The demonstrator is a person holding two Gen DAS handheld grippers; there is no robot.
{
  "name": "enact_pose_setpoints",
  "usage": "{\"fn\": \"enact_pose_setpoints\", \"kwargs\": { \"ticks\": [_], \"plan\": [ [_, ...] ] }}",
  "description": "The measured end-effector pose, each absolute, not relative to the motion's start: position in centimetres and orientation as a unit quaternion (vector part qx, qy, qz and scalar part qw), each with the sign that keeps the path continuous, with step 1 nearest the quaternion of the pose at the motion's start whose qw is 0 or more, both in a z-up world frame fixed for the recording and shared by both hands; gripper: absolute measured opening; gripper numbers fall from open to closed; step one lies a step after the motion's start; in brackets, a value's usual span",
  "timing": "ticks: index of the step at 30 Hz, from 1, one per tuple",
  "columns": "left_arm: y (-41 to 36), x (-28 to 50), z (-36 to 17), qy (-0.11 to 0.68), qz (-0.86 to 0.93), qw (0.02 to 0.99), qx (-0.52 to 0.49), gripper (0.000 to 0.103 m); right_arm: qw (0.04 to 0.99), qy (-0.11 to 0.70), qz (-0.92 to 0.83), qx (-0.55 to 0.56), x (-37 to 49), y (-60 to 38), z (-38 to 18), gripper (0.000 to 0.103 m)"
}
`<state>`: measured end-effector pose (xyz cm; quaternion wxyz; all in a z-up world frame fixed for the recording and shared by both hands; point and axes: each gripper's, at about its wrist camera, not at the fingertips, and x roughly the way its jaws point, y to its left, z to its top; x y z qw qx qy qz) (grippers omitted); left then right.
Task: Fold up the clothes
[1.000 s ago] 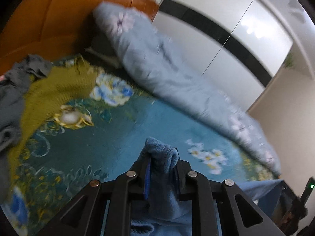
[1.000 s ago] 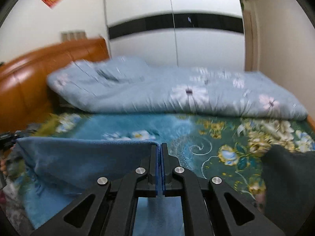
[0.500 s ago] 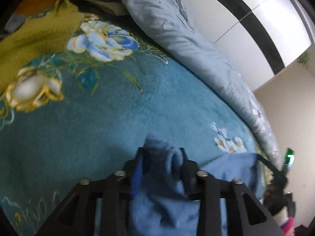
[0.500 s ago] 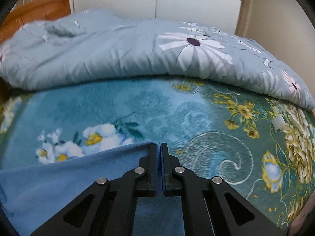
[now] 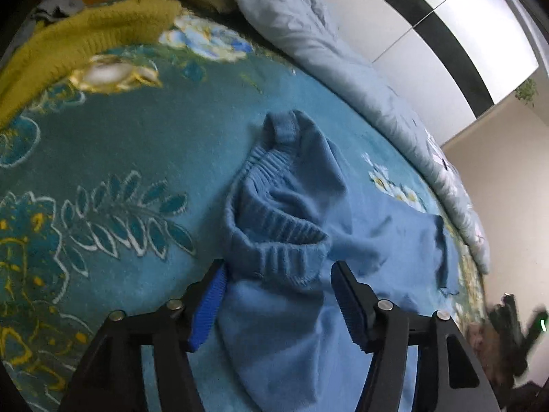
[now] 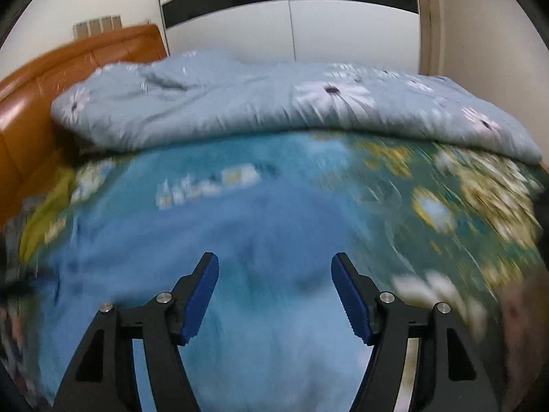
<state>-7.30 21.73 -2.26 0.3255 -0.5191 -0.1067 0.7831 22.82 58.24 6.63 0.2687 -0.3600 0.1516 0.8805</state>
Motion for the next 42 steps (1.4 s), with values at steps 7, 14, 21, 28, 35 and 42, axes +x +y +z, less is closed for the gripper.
{"fn": "enact_pose_setpoints", "kwargs": {
  "ticks": [7,14,21,28,35,42],
  "plan": [
    [17.1,-7.5,-0.8,-0.149,0.83,0.256,-0.472,0.01,0.31,0.169,0.853,-0.385,35.3,54.4,6.4,0.07],
    [8.2,-8.5,0.1,-0.185,0.856,0.179,-0.448,0.009,0.327,0.253,0.823,-0.389,42.8,54.7,3.9,0.07],
    [1.6,-8.5,-1.1,-0.242,0.848,0.138,-0.45,0.009,0.259,0.296,0.819,-0.417,41.1,52.8,0.2,0.07],
    [1.4,-7.0,-0.5,-0.222,0.857,0.159,-0.436,0.009,0.253,0.284,0.819,-0.429,39.2,51.4,-1.3,0.066],
    [1.0,-6.4,0.5,-0.234,0.854,0.178,-0.43,0.009,0.26,0.255,0.837,-0.409,38.4,51.7,0.3,0.005],
    [1.2,-5.1,0.4,-0.234,0.847,0.199,-0.433,0.01,0.309,0.222,0.845,-0.377,38.5,54.8,3.6,0.005]
  ]
}}
